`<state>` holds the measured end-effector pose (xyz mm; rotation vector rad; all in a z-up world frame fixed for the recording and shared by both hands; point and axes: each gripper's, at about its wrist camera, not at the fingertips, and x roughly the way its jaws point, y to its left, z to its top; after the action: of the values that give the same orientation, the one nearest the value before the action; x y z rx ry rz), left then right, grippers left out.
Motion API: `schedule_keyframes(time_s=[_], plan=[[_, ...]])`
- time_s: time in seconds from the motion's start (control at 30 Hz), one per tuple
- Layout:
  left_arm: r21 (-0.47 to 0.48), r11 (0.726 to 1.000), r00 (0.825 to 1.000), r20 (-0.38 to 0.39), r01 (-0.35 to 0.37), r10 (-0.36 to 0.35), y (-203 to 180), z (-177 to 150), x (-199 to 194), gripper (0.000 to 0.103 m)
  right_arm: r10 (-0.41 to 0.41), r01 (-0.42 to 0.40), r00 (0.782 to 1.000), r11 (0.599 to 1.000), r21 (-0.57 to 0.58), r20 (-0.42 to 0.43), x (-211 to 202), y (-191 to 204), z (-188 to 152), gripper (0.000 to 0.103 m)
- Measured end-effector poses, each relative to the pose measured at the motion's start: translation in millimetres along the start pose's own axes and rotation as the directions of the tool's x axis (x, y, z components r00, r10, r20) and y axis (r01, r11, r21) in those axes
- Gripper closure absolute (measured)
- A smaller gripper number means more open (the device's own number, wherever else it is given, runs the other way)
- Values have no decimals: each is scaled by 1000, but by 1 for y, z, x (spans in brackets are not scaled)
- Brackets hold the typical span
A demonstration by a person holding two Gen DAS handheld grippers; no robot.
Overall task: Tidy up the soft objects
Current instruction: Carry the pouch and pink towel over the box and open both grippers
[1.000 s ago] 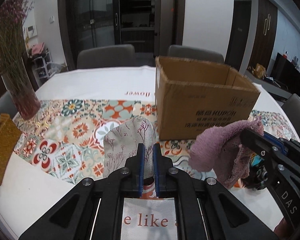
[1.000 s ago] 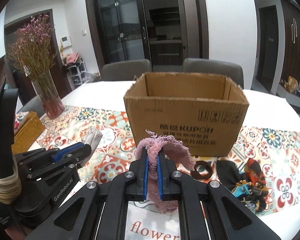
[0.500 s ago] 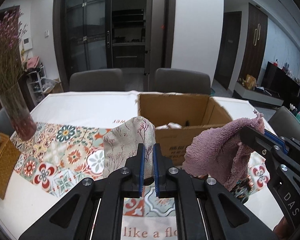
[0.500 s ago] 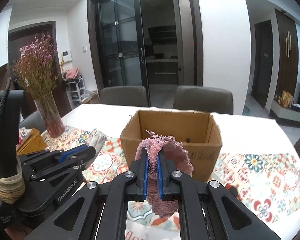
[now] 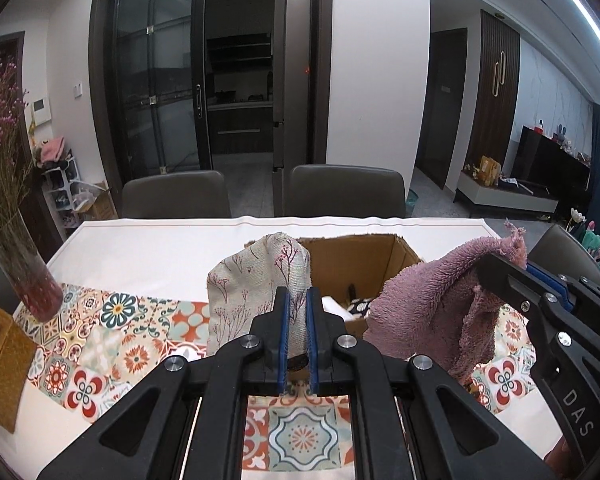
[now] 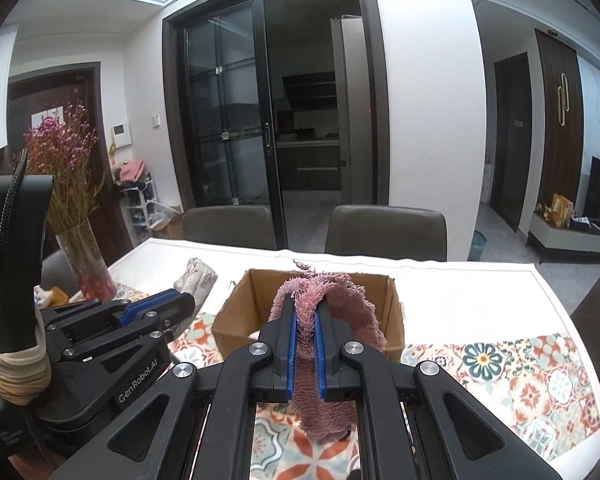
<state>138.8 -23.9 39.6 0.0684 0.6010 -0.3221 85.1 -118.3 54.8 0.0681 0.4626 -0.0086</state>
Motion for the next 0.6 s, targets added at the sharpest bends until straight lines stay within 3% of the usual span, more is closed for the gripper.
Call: schedule_keyframes(time_s=[0.6], plan=[[10, 1000, 1000, 0, 2, -2, -4, 44, 62, 93, -18, 18, 1000, 1000, 5, -6, 62, -31, 35, 94]])
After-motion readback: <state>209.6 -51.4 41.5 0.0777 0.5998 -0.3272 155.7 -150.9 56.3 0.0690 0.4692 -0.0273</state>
